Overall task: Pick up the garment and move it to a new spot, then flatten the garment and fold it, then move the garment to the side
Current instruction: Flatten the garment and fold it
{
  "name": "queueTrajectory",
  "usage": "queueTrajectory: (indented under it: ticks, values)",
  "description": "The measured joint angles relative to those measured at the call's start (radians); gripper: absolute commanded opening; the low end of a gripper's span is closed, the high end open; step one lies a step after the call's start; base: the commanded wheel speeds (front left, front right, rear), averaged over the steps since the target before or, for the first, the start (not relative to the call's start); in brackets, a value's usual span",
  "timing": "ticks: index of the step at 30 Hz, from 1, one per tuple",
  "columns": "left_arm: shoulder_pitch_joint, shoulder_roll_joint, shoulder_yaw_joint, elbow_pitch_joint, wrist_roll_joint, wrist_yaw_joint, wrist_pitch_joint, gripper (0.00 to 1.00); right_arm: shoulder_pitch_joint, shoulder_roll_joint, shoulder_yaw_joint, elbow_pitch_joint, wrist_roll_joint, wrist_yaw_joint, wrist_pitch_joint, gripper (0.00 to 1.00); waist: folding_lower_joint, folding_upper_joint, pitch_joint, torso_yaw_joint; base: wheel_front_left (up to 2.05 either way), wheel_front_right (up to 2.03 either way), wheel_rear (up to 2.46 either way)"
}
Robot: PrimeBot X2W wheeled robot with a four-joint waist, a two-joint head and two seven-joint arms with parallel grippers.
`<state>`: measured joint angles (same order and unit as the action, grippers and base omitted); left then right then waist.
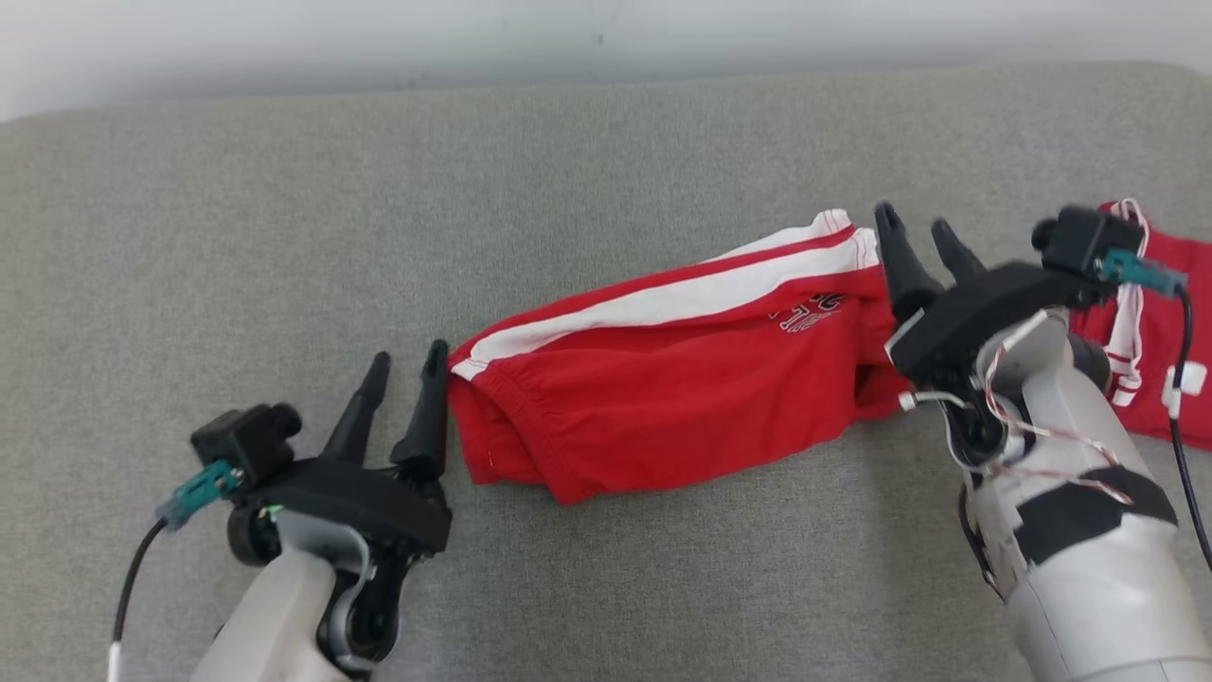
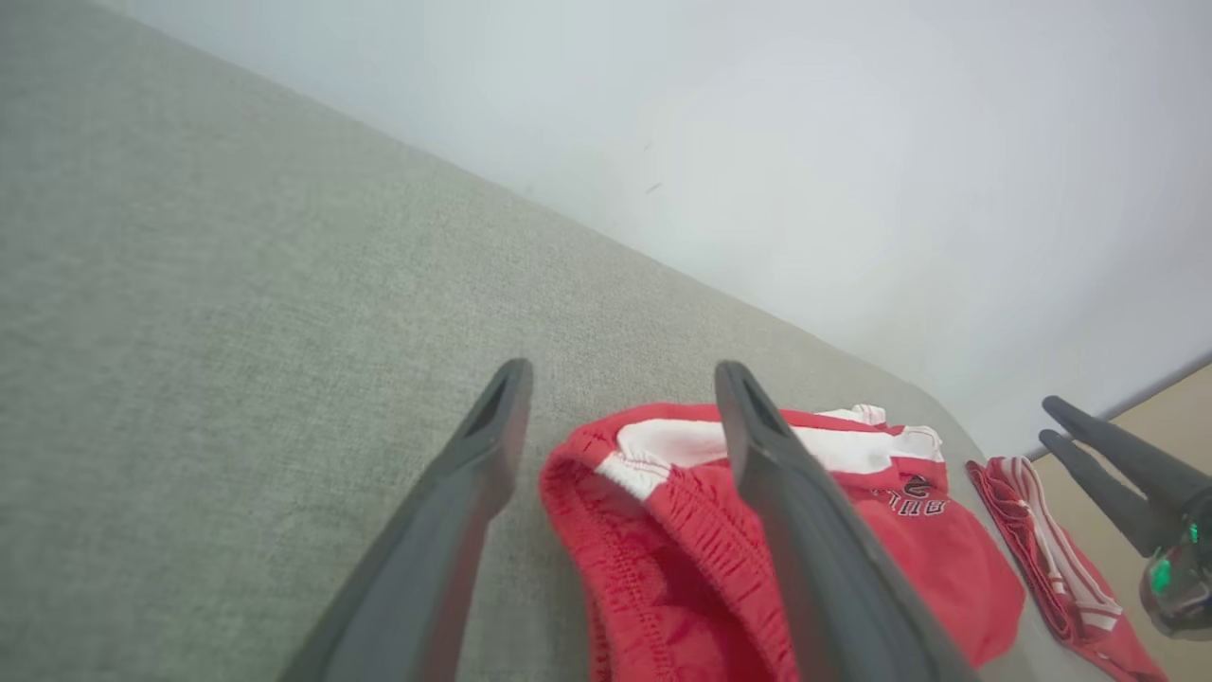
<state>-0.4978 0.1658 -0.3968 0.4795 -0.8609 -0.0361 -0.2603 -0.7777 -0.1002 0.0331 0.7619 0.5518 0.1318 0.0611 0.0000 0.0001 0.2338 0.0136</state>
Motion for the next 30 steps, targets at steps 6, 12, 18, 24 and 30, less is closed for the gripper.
queueTrajectory:
  ticks: [6, 12, 18, 24, 30]
  values:
    - [0.129, -0.005, 0.106, -0.117, 0.131, 0.009, -0.001, 1.0, 0.082, -0.035, 0.013, -0.017, 0.011, 0.0, 0.002, 1.0, -0.0001, 0.0, -0.051, -0.003, 0.0, 0.0, 0.0]
    - [0.264, -0.012, 0.214, -0.216, 0.295, 0.037, -0.001, 1.0, 0.162, -0.06, 0.014, -0.032, 0.017, 0.0, 0.009, 1.0, -0.0002, -0.0001, -0.118, -0.007, 0.0, 0.0, 0.0]
    - [0.357, -0.034, 0.32, -0.309, 0.462, 0.044, -0.001, 1.0, 0.206, -0.092, 0.023, -0.024, -0.045, 0.0, 0.004, 1.0, -0.0003, -0.0002, -0.165, -0.007, 0.0, 0.0, 0.0]
    - [0.425, -0.074, 0.39, -0.402, 0.59, 0.008, -0.002, 1.0, 0.205, -0.103, 0.011, 0.014, -0.08, 0.0, 0.012, 1.0, -0.0002, -0.0002, -0.163, 0.008, 0.0, 0.0, 0.0]
    - [0.463, -0.1, 0.425, -0.419, 0.643, -0.019, -0.002, 1.0, 0.155, -0.105, 0.007, 0.069, -0.103, 0.0, 0.095, 1.0, -0.0001, -0.0002, -0.133, 0.022, 0.0, 0.0, 0.0]
